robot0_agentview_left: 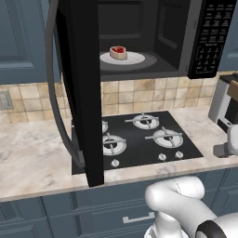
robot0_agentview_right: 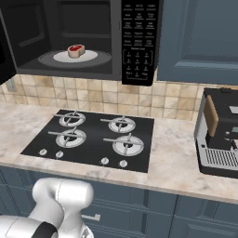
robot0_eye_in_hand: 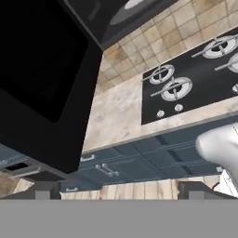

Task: Transport the steak from the fridge to the microwave and turn on the microwave.

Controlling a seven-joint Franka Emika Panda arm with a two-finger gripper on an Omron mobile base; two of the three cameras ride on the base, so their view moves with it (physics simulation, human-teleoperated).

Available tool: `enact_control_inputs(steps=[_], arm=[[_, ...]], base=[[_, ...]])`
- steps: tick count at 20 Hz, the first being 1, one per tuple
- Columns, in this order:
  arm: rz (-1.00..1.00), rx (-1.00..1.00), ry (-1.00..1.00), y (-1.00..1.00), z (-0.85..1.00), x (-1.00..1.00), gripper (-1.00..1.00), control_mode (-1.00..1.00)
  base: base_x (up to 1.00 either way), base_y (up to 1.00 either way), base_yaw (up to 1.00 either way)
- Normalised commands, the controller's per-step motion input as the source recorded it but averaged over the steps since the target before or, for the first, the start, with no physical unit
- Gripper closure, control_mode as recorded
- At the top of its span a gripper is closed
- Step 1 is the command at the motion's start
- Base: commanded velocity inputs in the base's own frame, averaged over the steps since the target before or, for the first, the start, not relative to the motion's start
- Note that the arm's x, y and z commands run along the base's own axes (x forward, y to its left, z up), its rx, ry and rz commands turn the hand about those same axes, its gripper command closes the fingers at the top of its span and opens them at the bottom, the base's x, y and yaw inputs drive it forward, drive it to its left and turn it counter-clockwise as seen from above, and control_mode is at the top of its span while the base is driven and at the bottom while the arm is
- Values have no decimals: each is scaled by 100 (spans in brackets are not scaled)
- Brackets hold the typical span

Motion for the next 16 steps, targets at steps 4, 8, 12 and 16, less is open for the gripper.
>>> enact_control_inputs(steps=[4,8,12,16], arm=[[2,18,22,6,7,-13,-100,-100],[5,9,14,24,-2,-6,-100,-100],[8,0,3,32,-6,0,-100,-100],[6,0,0,36,-8,0,-100,-100]], base=[[0,0,0],[0,0,0],[0,0,0],[0,0,0]])
